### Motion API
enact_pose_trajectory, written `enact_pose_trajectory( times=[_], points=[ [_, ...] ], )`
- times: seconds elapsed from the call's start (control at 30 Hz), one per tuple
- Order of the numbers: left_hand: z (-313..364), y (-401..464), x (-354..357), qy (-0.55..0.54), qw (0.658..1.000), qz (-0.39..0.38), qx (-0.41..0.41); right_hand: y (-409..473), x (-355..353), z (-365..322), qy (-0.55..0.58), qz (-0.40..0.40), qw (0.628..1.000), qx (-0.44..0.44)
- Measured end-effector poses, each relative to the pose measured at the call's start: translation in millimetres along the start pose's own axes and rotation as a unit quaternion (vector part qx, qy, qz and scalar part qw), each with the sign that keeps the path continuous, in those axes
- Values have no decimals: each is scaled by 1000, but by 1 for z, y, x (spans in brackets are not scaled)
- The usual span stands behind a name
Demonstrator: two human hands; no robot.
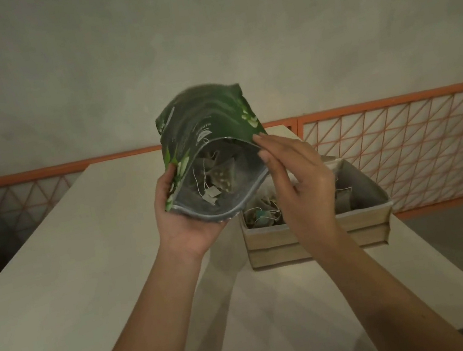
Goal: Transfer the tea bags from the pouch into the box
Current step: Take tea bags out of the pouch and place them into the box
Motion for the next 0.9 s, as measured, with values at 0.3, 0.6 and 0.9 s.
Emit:
enact_pose_trajectory(
  times=[0.3,0.6,0.9],
  points=[
    [-9,-2,-2,-28,999,24,-24,-6,9,8,-3,-29,996,89],
    [-8,-8,4,-15,999,37,17,-22,25,-26,-187,-72,979,40],
    [-14,-14,3,-37,997,64,20,-18,56,-20,-325,-143,931,85]
  ],
)
Point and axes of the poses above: each hand's wrist, its own y-axis towards the middle knuckle, its own x-axis out of the palm, z = x × y, the point moved 6 cm from there along y, towards the middle knuckle, and after that the axes turned 1 degree about z, right-handed, at the moved point
